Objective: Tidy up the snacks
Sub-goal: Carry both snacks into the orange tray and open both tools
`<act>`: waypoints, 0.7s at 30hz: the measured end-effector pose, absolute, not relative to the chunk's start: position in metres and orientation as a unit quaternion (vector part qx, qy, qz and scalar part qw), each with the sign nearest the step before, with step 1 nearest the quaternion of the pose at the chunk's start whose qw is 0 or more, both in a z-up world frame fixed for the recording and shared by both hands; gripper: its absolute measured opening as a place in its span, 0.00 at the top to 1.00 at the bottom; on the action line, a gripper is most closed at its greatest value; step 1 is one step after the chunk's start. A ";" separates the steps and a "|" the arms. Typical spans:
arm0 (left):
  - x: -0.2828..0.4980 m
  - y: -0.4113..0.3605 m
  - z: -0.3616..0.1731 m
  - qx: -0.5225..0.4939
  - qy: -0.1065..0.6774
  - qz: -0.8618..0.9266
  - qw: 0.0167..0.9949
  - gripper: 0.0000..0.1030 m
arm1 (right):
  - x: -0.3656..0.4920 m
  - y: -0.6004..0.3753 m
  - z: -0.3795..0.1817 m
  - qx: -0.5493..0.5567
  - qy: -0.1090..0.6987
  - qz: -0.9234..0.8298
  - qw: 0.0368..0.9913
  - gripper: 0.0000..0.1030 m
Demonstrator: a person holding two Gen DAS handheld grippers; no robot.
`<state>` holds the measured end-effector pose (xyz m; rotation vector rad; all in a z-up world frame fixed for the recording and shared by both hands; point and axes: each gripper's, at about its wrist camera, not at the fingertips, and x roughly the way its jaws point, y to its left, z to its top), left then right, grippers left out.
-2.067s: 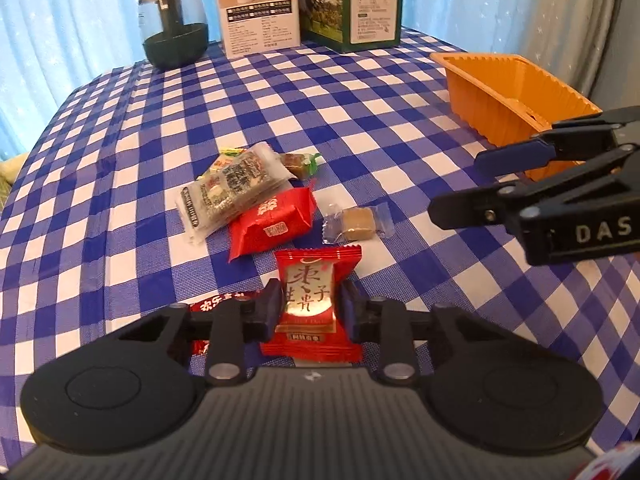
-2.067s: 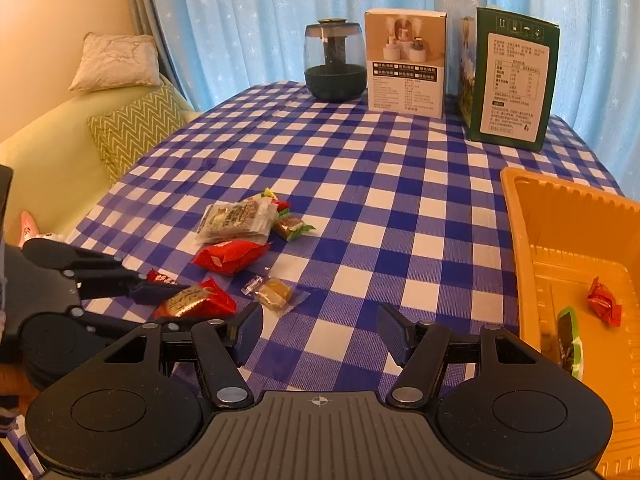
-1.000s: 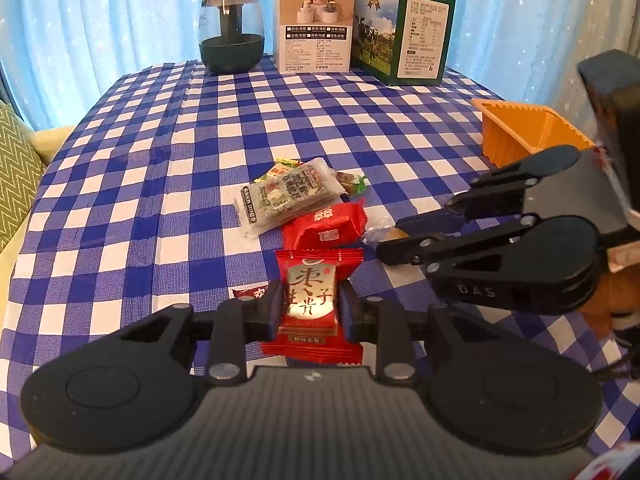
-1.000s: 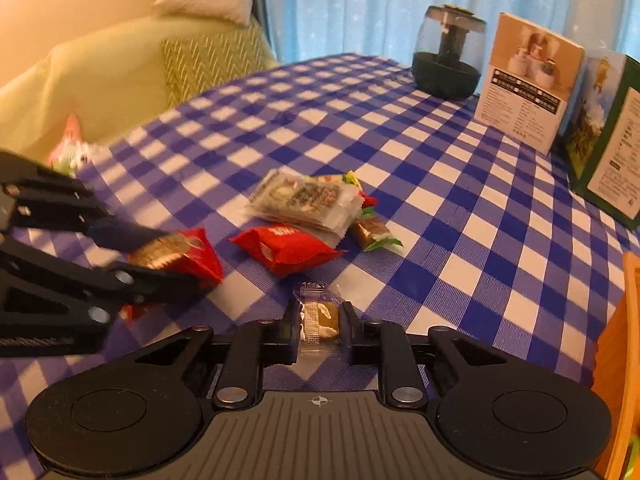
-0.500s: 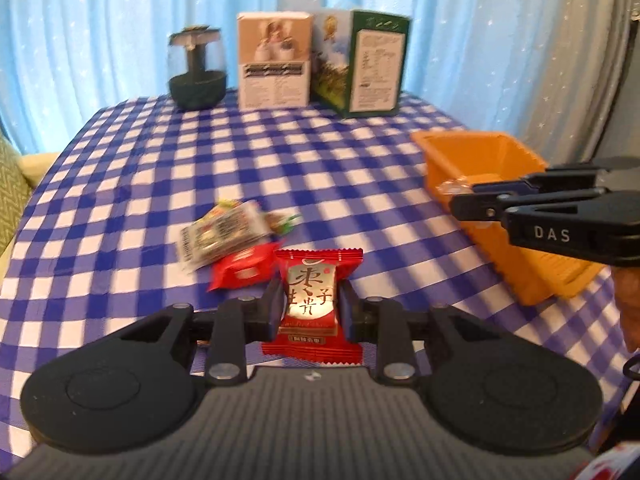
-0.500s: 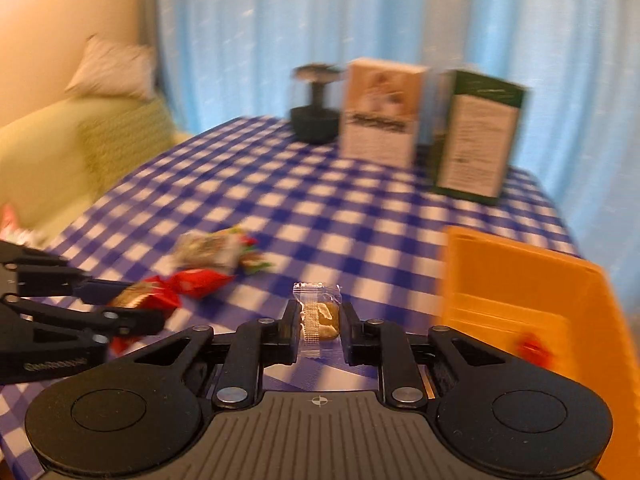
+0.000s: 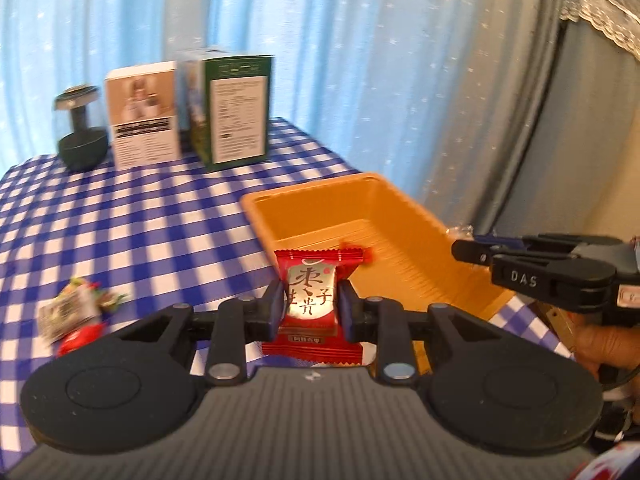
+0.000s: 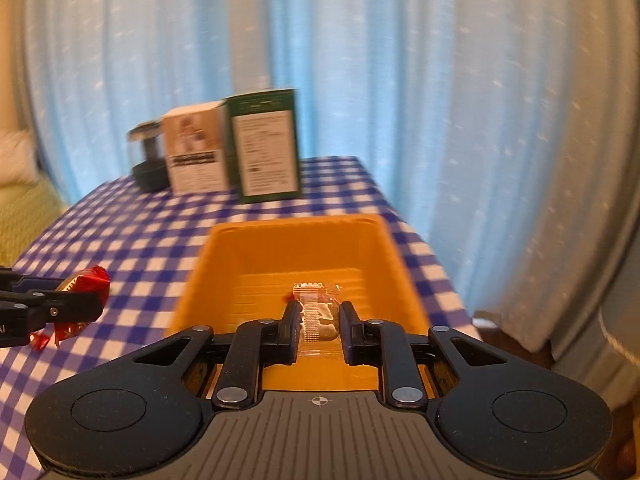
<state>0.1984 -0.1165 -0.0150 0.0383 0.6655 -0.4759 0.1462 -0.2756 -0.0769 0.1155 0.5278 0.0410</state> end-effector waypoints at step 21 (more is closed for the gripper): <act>0.226 -0.166 -0.045 0.028 0.354 -0.231 0.906 0.69 | 0.148 -0.306 -0.075 0.122 0.270 0.018 0.955 0.80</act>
